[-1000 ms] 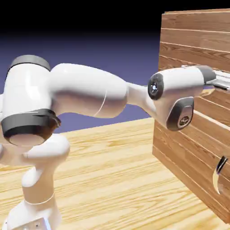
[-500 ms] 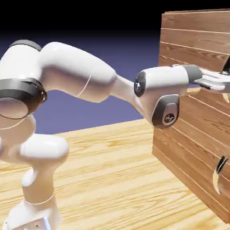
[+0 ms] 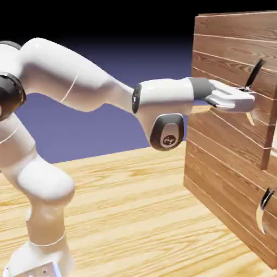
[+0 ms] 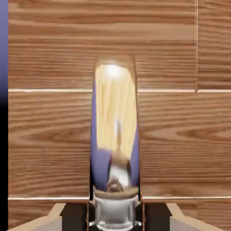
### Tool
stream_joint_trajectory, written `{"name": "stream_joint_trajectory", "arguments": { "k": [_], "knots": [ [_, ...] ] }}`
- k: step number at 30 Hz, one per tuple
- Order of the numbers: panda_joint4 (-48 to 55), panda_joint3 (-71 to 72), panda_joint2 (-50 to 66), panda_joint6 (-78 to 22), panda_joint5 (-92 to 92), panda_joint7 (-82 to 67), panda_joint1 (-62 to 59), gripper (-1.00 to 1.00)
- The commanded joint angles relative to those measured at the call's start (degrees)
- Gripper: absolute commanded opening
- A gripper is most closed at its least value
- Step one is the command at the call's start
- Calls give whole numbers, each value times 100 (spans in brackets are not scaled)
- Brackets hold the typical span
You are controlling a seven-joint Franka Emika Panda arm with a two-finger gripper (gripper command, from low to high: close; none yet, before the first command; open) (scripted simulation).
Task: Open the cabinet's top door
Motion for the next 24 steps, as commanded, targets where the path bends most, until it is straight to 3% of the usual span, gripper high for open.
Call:
{"name": "stream_joint_trajectory", "arguments": {
  "k": [1, 12, 24],
  "knots": [
    [-90, 204, -40, 14, 158, -82, -174, -100],
    [-992, 2488, -646, 135, 1960, -841, -2038, -100],
    [-1074, 4026, -498, 156, 66, 1513, -4527, -100]
  ]
}}
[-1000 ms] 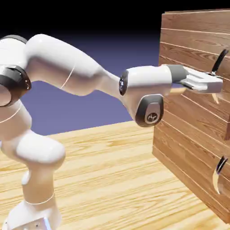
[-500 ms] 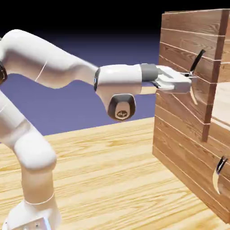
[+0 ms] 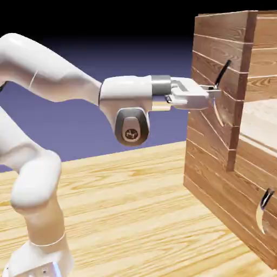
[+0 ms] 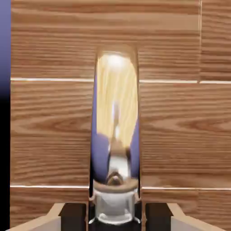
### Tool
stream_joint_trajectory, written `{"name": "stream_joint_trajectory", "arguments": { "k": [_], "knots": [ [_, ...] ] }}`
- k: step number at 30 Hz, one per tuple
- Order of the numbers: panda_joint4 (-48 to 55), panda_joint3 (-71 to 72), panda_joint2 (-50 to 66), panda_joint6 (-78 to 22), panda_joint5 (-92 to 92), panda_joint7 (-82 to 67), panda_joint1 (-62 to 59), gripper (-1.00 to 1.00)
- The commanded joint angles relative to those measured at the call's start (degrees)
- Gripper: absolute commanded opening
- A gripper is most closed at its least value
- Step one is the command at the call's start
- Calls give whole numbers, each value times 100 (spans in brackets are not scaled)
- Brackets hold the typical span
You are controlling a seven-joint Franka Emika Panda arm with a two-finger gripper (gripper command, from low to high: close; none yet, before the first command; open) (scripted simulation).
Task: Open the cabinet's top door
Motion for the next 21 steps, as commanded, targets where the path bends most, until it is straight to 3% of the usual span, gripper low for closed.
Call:
{"name": "stream_joint_trajectory", "arguments": {
  "k": [1, 10, 21],
  "knots": [
    [2, 103, 10, 4, -224, 254, -205, -100],
    [-188, 1237, -464, -17, -1620, 2155, -2074, -100],
    [-584, 2150, -2022, -121, -3401, 4792, -3931, -100]
  ]
}}
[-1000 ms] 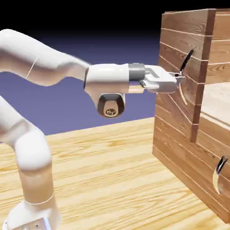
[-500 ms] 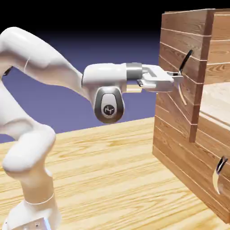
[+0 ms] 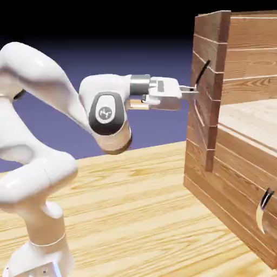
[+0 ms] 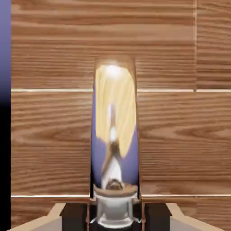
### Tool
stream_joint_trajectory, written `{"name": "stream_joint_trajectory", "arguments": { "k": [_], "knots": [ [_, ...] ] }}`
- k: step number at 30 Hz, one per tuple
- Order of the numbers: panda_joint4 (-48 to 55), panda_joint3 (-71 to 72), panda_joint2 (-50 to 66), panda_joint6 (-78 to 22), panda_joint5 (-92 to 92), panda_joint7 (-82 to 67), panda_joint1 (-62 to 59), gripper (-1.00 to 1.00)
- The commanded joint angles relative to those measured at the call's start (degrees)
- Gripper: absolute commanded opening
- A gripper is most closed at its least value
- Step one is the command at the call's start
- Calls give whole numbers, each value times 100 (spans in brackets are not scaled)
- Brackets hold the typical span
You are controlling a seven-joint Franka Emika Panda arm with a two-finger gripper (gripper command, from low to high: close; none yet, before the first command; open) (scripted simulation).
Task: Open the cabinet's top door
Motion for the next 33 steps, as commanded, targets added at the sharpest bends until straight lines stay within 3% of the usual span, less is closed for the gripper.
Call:
{"name": "stream_joint_trajectory", "arguments": {
  "k": [1, 7, 13, 21, 33],
  "knots": [
    [2, 53, -94, 33, -193, 253, -146, -100],
    [-37, 76, -899, -2, -1396, 1738, -690, -100],
    [-358, -576, -1823, -1452, -2228, 2317, 482, -100],
    [-693, -944, -2649, -3393, -2182, 2042, 2120, -100],
    [-943, -6, -4128, -6384, -867, 1430, 3973, -100]
  ]
}}
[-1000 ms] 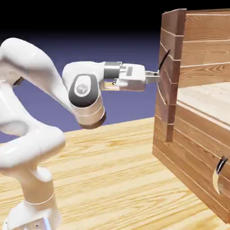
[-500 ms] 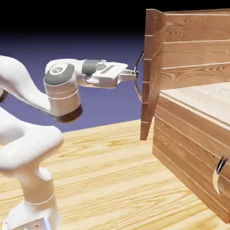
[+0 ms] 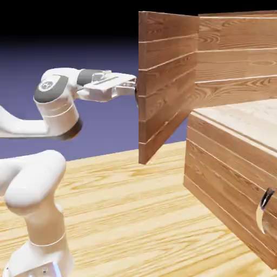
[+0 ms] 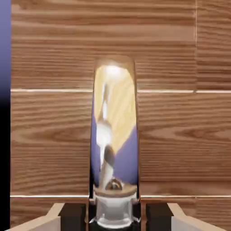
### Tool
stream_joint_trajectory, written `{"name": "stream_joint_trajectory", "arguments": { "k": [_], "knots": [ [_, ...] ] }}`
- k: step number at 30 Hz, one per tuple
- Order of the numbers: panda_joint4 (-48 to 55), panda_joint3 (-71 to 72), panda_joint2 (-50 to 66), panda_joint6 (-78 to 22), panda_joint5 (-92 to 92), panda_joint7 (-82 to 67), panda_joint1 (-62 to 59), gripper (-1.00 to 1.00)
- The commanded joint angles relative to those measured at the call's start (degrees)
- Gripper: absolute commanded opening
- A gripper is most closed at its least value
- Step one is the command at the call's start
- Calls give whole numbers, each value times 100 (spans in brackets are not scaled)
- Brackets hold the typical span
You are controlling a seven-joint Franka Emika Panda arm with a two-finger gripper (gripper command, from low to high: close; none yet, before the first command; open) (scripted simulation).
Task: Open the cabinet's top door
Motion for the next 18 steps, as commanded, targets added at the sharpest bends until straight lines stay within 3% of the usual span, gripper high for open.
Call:
{"name": "stream_joint_trajectory", "arguments": {
  "k": [1, 10, 18],
  "knots": [
    [16, 143, -90, -245, 166, -24, 120, -100],
    [602, 1725, -518, -2488, 1348, -96, 856, -100],
    [1904, 3052, -411, -4481, 2278, -113, 596, -100]
  ]
}}
